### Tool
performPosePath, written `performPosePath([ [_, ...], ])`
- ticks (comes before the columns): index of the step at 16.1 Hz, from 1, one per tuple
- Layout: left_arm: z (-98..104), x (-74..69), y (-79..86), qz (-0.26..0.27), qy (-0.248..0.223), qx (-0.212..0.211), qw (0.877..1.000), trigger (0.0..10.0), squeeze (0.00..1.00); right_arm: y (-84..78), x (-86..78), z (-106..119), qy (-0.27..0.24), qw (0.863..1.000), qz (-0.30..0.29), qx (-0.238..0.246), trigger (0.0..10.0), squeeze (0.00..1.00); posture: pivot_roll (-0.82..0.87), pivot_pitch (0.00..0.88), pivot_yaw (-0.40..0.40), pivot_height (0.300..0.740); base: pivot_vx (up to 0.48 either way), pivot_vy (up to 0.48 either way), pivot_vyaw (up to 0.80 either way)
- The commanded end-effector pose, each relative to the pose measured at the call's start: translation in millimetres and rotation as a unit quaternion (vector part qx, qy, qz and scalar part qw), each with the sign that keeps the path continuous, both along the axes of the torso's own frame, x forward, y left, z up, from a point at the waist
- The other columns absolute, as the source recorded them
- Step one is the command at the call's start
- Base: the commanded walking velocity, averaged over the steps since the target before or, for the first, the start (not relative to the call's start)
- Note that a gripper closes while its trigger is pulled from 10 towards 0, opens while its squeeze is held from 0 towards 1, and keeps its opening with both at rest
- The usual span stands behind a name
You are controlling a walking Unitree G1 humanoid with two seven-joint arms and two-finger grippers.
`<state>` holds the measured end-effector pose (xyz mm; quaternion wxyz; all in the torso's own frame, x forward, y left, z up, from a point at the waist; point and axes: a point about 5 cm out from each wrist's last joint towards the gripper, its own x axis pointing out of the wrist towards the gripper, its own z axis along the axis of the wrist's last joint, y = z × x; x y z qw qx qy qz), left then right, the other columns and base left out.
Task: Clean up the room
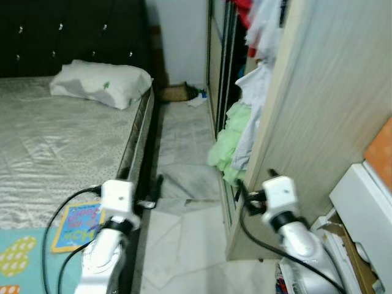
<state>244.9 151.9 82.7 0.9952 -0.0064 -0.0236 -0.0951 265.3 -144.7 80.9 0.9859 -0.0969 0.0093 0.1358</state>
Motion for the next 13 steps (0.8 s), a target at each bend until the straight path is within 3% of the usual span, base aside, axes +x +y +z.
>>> performPosePath([
  [1, 2.2, 0.3, -6.3, -0.011, -0.002, -0.008, 1.0, 10.0, 0.0, -5.3, -0.6, 0.6, -0.001, 1.0, -0.002, -0.007, 10.0, 0.0, 0.03, 0.002, 0.026, 0.74, 0.0, 0.0, 0.8],
  [13, 1.3, -3.3, -7.2, -0.015, -0.003, 0.001, 1.0, 10.0, 0.0, -5.0, -5.6, -1.9, 0.006, 1.0, 0.0, -0.01, 10.0, 0.0, 0.03, 0.013, 0.027, 0.74, 0.0, 0.0, 0.8],
])
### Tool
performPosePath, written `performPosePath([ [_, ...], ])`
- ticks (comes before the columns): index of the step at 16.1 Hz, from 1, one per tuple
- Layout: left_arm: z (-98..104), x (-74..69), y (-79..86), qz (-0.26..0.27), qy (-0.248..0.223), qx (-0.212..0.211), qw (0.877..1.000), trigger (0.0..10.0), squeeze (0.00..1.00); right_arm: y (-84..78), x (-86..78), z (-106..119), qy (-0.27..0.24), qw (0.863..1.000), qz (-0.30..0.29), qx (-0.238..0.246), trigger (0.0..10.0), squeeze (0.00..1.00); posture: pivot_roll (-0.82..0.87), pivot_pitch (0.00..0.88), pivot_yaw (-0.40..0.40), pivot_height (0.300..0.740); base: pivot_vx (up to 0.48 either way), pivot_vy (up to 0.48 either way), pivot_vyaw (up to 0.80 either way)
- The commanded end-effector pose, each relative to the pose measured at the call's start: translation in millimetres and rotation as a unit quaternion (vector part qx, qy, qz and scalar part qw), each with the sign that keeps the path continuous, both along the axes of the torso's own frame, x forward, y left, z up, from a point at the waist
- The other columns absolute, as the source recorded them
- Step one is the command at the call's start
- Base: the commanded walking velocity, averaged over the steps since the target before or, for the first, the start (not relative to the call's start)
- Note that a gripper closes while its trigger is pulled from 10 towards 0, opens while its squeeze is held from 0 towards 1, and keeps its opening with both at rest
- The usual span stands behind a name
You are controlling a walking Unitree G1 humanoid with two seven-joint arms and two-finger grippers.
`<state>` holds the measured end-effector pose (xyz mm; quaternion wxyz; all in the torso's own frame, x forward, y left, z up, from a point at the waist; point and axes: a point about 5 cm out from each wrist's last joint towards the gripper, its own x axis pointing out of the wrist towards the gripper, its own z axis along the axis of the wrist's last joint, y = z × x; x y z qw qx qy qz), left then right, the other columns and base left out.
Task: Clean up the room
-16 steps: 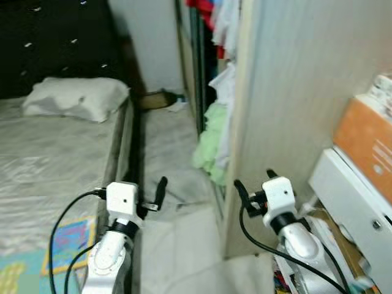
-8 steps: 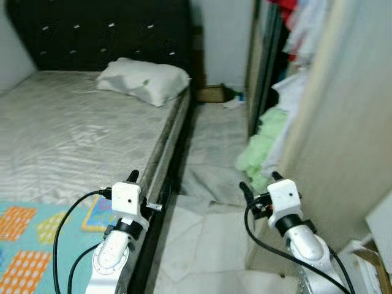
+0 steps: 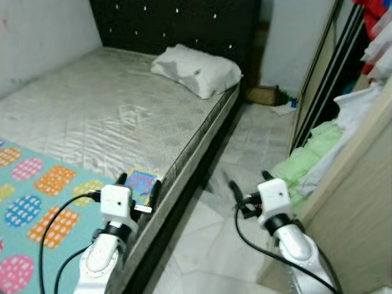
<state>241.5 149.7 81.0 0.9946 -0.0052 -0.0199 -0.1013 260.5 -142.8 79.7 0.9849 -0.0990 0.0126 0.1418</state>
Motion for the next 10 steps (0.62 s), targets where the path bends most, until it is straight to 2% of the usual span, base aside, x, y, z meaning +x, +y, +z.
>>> performPosePath([
  [1, 3.7, 0.9, -5.2, -0.009, -0.008, -0.001, 1.0, 10.0, 0.0, -6.8, -0.3, -0.5, 0.002, 1.0, -0.006, -0.007, 10.0, 0.0, 0.03, 0.011, 0.028, 0.74, 0.0, 0.0, 0.8],
  [10, 4.2, 0.8, -4.2, -0.009, -0.007, 0.001, 1.0, 10.0, 0.0, -4.2, -1.1, -2.3, 0.004, 1.0, -0.003, -0.005, 10.0, 0.0, 0.04, 0.015, 0.031, 0.74, 0.0, 0.0, 0.8],
])
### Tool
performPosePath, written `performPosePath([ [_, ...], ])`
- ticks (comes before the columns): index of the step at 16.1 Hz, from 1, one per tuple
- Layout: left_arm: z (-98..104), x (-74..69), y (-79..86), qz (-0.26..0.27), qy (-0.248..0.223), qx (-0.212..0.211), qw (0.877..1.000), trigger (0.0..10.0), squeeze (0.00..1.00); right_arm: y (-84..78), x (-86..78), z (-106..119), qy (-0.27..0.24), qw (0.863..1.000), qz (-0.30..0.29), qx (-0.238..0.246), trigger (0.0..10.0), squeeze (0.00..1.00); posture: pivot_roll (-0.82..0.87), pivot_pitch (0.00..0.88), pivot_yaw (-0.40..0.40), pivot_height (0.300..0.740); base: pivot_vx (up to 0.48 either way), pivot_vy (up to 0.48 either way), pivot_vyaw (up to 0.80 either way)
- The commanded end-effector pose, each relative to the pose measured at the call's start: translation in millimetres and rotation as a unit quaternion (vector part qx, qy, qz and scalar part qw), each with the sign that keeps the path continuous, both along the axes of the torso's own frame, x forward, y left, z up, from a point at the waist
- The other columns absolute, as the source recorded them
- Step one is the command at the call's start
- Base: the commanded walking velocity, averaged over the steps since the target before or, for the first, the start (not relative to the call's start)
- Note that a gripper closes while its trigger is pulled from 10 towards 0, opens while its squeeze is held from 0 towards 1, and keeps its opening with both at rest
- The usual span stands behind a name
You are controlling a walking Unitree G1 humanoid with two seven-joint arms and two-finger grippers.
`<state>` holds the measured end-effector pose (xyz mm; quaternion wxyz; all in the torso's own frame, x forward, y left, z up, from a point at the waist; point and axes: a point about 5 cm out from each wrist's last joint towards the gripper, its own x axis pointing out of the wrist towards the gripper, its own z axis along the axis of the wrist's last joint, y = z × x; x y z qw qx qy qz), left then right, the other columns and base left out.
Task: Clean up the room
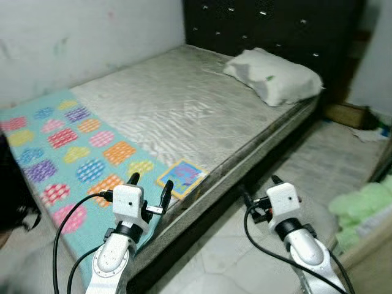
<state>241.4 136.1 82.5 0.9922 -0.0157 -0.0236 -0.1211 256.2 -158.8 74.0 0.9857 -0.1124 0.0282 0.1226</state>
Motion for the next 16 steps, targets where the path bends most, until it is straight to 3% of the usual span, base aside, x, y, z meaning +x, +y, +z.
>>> performPosePath([
  [1, 2.8, 1.3, 9.4, 0.011, -0.004, 0.012, 1.0, 10.0, 0.0, 11.7, 3.6, 3.4, -0.008, 1.0, 0.017, 0.011, 10.0, 0.0, 0.04, 0.015, 0.031, 0.74, 0.0, 0.0, 0.8],
  [9, 3.1, 3.9, 9.3, 0.01, -0.004, 0.011, 1.0, 10.0, 0.0, 11.0, 4.7, 2.2, -0.006, 1.0, 0.018, 0.009, 10.0, 0.0, 0.04, 0.011, 0.03, 0.74, 0.0, 0.0, 0.8],
  [12, 4.2, 5.0, 8.4, 0.0, -0.009, 0.012, 1.0, 10.0, 0.0, 10.8, 6.1, 1.8, -0.007, 1.0, 0.016, 0.013, 10.0, 0.0, 0.04, 0.005, 0.03, 0.74, 0.0, 0.0, 0.15],
  [16, 5.3, 3.7, 6.0, -0.017, -0.017, 0.012, 1.0, 10.0, 0.0, 10.9, 6.6, 1.5, -0.009, 1.0, 0.017, 0.013, 10.0, 0.0, 0.04, 0.002, 0.029, 0.74, 0.322, 0.0, 0.0],
])
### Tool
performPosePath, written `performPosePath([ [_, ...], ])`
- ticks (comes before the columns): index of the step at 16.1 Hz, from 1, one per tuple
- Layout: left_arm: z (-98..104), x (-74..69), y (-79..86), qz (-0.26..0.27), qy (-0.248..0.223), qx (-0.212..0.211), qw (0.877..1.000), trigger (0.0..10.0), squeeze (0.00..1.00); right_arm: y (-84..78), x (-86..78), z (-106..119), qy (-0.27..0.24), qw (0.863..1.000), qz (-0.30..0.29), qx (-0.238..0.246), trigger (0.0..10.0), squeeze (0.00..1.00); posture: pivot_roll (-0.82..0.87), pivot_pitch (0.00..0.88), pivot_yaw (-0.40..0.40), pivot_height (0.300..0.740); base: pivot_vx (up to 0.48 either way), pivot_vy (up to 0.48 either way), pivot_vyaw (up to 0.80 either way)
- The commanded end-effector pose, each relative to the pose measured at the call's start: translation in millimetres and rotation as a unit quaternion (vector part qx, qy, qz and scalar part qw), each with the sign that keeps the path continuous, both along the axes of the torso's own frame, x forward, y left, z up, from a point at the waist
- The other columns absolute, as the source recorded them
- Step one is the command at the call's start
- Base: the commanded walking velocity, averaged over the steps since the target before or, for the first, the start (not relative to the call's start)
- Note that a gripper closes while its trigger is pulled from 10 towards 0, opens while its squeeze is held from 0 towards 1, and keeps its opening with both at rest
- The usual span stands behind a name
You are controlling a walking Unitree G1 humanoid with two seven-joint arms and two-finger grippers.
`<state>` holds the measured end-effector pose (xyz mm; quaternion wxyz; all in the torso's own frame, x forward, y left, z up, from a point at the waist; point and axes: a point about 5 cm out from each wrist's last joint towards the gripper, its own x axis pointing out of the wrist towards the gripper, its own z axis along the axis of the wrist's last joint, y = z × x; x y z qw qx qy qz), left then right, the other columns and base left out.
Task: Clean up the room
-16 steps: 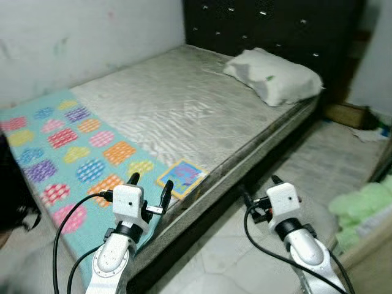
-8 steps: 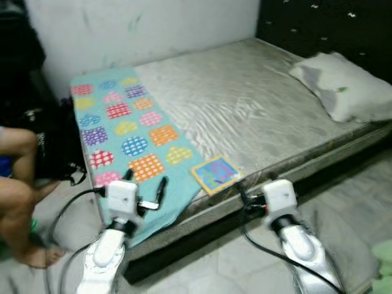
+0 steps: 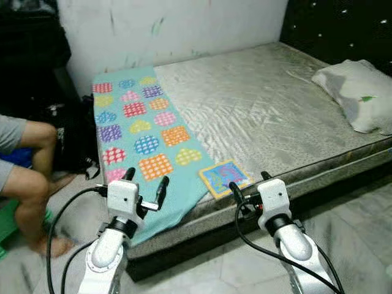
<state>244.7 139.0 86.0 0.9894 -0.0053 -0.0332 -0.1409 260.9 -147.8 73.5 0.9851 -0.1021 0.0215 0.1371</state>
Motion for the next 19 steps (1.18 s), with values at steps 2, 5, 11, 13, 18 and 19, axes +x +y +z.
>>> performPosePath([
  [2, 1.6, -0.2, 2.7, 0.0, -0.007, 0.004, 1.0, 10.0, 0.0, 0.1, 2.0, 1.7, -0.005, 1.0, 0.005, 0.0, 10.0, 0.0, 0.04, 0.005, 0.025, 0.74, 0.377, 0.0, 0.0],
  [5, 0.9, -1.2, 2.1, -0.001, -0.007, 0.005, 1.0, 10.0, 0.0, -0.4, 2.2, 1.0, -0.004, 1.0, 0.007, -0.002, 10.0, 0.0, 0.04, 0.005, 0.024, 0.74, 0.411, 0.0, 0.0],
  [11, 0.0, -1.1, 1.6, -0.002, -0.004, 0.005, 1.0, 10.0, 0.0, -2.3, 2.7, 0.9, -0.005, 1.0, 0.008, -0.004, 10.0, 0.0, 0.03, 0.005, 0.028, 0.74, 0.356, 0.0, 0.0],
  [13, -0.1, -0.8, 1.0, -0.004, -0.004, 0.004, 1.0, 10.0, 0.0, -1.7, 2.5, 0.7, -0.005, 1.0, 0.009, -0.003, 10.0, 0.0, 0.03, 0.003, 0.029, 0.74, 0.3, 0.0, 0.0],
  [18, -0.1, 0.0, 1.2, 0.003, -0.004, 0.002, 1.0, 10.0, 0.0, -0.5, 2.8, 1.9, -0.008, 1.0, 0.012, -0.003, 10.0, 0.0, 0.03, 0.001, 0.026, 0.74, 0.297, 0.0, 0.44],
  [19, -0.3, -0.2, 1.5, 0.008, -0.004, 0.0, 1.0, 10.0, 0.0, -0.3, 2.9, 2.1, -0.008, 1.0, 0.012, -0.004, 10.0, 0.0, 0.03, 0.001, 0.026, 0.74, 0.0, 0.0, 0.46],
])
